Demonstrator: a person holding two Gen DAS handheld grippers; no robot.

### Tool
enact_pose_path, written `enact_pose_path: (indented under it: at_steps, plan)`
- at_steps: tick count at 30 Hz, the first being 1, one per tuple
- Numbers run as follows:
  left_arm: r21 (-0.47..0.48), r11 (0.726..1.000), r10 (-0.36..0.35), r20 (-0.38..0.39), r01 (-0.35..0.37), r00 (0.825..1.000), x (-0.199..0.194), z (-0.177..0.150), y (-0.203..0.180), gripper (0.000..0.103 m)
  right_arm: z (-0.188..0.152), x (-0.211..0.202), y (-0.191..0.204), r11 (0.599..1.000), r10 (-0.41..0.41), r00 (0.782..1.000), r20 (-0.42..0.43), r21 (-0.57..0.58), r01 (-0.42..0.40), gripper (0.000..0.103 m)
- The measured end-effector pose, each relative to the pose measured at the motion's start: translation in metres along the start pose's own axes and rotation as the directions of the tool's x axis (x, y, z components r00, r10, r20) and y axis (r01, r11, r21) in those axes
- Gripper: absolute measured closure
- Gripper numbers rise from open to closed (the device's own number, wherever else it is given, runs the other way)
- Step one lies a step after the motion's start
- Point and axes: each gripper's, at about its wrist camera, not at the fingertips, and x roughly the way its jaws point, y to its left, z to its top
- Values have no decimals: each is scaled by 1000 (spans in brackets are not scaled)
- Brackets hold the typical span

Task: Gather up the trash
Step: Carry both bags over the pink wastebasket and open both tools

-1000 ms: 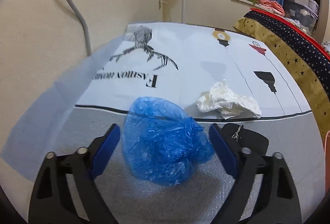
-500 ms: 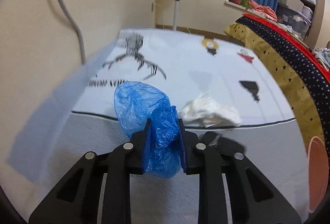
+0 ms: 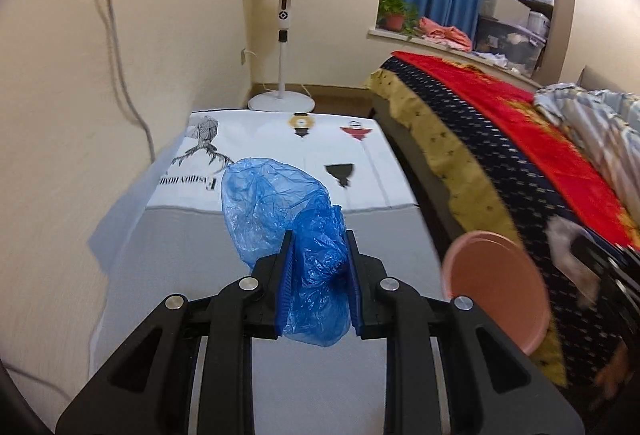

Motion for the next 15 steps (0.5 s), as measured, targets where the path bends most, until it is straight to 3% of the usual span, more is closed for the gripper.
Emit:
enact_pose_path:
  at_steps: [7,15]
  plan:
    - [6,1000,-6,21,6,1000,-83,-40,-22,80,-15,-72,-4,997,42,998,50,63,-45,86]
    - [48,997,-69,27,67,997,-121,-54,-50,80,-44,-130,-12,996,38,998,56,74,-42,85]
